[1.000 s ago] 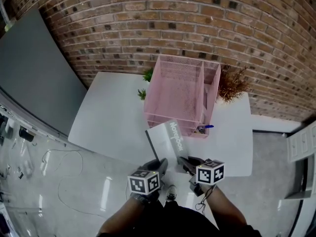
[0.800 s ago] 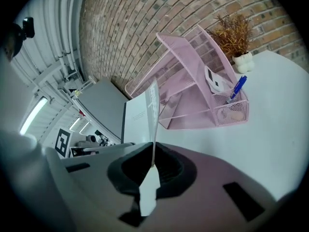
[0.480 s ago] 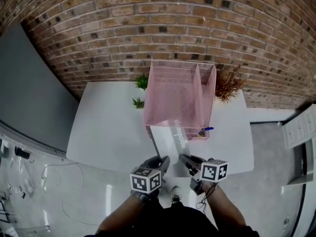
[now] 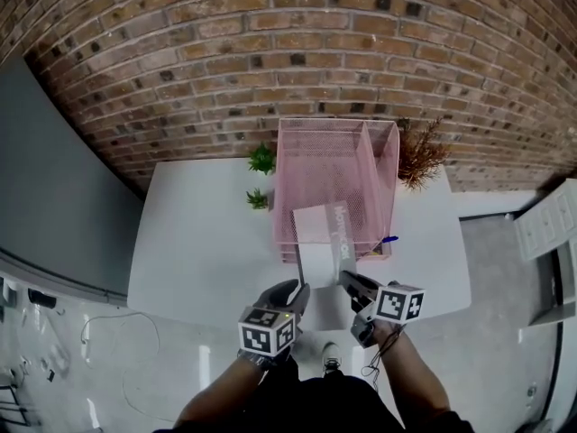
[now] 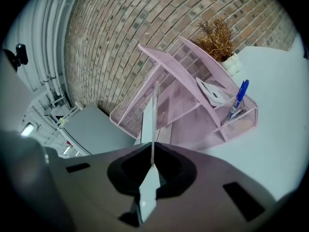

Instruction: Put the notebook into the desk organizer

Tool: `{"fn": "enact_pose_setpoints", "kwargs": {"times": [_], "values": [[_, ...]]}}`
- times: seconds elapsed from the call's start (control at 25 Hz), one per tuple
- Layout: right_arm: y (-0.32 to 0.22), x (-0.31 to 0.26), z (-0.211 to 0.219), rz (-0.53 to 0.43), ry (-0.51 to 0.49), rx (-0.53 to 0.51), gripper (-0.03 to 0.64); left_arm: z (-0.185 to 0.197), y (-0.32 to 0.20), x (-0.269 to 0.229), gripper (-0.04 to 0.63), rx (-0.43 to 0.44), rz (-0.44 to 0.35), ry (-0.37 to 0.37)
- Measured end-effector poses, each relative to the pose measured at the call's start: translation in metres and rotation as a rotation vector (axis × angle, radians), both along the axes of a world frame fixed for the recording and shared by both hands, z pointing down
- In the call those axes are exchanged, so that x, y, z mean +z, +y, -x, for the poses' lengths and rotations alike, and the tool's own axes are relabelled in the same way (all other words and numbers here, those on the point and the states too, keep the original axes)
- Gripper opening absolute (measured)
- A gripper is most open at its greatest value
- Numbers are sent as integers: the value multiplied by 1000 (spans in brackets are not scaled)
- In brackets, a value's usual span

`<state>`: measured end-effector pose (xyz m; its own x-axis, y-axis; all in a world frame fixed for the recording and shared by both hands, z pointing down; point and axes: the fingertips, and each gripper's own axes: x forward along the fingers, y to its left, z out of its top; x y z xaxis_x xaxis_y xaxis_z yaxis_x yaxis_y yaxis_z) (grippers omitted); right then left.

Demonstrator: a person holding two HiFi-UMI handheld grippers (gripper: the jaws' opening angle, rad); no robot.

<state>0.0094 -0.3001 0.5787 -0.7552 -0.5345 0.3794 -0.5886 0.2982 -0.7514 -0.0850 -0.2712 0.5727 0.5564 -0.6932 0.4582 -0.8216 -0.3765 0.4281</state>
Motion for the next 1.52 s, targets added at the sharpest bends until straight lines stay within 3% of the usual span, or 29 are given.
{"fn": "enact_pose_setpoints", "kwargs": {"times": [0.6,0.96,1.52], "values": [[-46,-12,21,-36,-15,89,13,-16,-39,-26,100,180,-190,-59],[-63,-12,23,-57,4,120,14,-27,-69,-22,100,226,-231,-103],[-75,-16,26,-123,88,79,25,-26,-86,-2,86,195,-194,-165]]}}
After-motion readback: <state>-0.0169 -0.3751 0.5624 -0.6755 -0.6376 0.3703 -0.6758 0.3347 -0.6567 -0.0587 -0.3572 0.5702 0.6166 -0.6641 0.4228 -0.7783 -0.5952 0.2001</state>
